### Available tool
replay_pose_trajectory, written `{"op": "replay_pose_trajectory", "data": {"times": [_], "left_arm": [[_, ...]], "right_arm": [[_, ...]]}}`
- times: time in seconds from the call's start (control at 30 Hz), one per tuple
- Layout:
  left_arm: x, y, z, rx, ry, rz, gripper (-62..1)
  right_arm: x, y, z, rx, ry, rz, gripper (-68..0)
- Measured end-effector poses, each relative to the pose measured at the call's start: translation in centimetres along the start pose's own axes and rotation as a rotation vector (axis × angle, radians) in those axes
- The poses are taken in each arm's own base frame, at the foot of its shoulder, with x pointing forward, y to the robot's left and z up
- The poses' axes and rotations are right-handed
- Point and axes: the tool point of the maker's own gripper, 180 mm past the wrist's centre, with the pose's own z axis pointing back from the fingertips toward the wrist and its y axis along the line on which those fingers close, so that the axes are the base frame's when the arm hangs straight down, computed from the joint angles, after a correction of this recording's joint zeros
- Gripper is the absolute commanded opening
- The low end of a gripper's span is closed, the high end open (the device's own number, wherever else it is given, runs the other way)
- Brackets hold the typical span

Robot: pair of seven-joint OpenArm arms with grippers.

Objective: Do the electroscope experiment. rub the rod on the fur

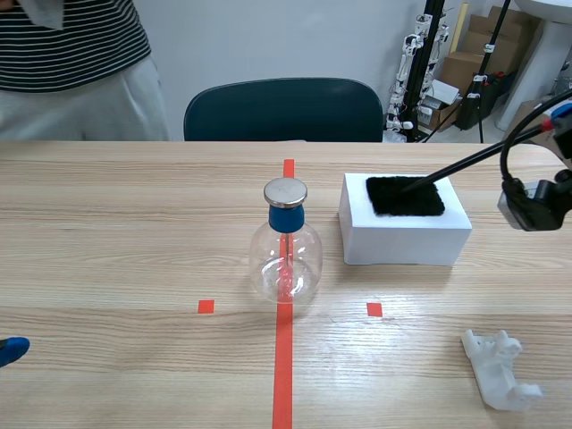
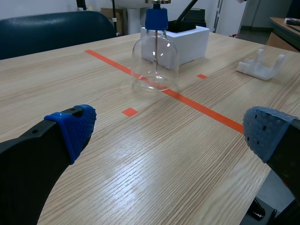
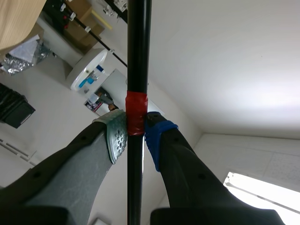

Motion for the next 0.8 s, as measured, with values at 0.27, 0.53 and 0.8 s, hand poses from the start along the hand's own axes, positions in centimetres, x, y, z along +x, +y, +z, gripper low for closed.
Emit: {"op": "replay_pose_trajectory", "data": {"times": [0.27, 0.53, 0.8], "left_arm": [[0.0, 0.0, 0.0, 0.000, 0.000, 0.000, 1.4], [0.0, 0.0, 0.0, 0.000, 0.000, 0.000, 1.4], [0.0, 0.0, 0.0, 0.000, 0.001, 0.000, 1.4]], "right_arm": [[0.5, -0.5, -0.1, -0.032, -0.029, 0.080, -67.5], [1.0, -0.2, -0.2, 0.000, -0.004, -0.034, -67.5], [0.2, 0.2, 0.0, -0.010, -0.035, 0.060, -67.5]]}}
